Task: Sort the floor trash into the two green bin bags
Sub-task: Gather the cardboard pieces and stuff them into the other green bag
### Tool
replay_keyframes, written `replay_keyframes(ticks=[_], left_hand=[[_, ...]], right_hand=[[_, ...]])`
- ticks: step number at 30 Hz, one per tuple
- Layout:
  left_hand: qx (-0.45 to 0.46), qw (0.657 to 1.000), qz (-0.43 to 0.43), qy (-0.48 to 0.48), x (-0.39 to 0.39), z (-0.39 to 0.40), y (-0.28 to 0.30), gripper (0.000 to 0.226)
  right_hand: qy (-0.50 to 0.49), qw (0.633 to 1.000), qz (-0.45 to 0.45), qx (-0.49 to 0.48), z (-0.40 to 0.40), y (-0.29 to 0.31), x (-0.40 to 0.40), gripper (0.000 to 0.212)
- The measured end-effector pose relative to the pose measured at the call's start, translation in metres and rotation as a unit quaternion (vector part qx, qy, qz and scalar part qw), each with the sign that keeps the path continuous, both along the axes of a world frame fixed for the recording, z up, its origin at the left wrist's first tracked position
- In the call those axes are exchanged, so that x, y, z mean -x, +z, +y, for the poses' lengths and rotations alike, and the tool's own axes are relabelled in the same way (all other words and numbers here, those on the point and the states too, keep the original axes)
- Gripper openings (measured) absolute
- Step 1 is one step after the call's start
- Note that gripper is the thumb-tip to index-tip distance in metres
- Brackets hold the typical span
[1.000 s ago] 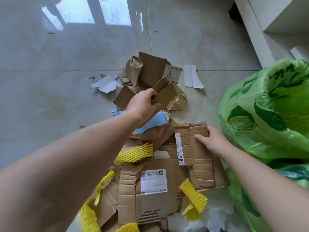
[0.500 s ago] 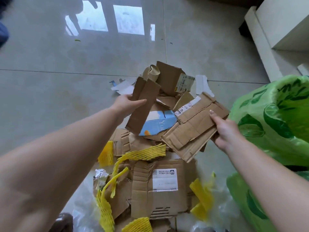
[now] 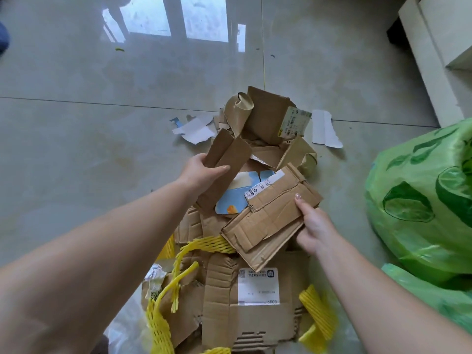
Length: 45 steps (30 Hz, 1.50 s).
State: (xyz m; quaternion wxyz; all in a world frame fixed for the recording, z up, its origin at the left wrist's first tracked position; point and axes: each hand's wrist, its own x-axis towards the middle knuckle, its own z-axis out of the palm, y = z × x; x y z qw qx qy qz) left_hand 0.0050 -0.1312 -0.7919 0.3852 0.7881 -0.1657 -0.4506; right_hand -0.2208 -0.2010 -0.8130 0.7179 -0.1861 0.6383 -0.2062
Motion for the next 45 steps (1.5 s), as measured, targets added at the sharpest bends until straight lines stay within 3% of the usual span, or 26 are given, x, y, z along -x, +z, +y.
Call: replay_keyframes(ticks=[5,10,20,23,26,28,30,32,34,39,45], left_hand=[[0.000,0.999,0.045,-0.029,-0.002,0.004,0.005,0.047],[0.018,0.998,0.052,-0.017,0.001,0.006,0.026,0.047],[0.103,0.983,-0.151,0.012,0.056,0.005,0.149,0.039],[0.147,0.974,-0.175,0.003,0.100,-0.003,0.194,0.045],[0.202,0.965,-0.160,-0.045,0.157,-0.015,0.242,0.078],[0.249,0.952,-0.152,-0.093,0.195,-0.024,0.270,0.089],[0.298,0.934,-0.154,-0.125,0.226,-0.035,0.289,0.075],[0.329,0.924,-0.138,-0.141,0.252,-0.044,0.302,0.045],[0.351,0.917,-0.105,-0.156,0.277,-0.052,0.311,0.029],[0.354,0.904,0.069,-0.228,0.318,-0.084,0.307,0.043],[0.275,0.899,0.114,-0.322,0.331,-0.125,0.250,0.057]], right_hand=[[0.014,1.000,-0.016,0.014,0.001,0.001,-0.001,0.026],[0.016,1.000,-0.002,0.026,-0.001,0.025,0.003,0.028],[-0.031,0.985,0.047,0.165,-0.015,0.163,0.037,0.012],[-0.037,0.973,0.071,0.217,-0.012,0.214,0.052,0.026],[-0.034,0.962,0.075,0.261,-0.006,0.266,0.062,0.055],[-0.045,0.948,0.071,0.308,-0.005,0.294,0.072,0.057],[-0.056,0.926,0.082,0.364,-0.004,0.316,0.087,0.044],[-0.063,0.904,0.078,0.415,-0.004,0.331,0.105,0.032],[-0.056,0.886,0.081,0.454,-0.007,0.340,0.124,0.031],[-0.058,0.865,0.115,0.485,-0.040,0.336,0.177,0.029],[-0.055,0.879,0.108,0.462,-0.083,0.276,0.207,0.012]])
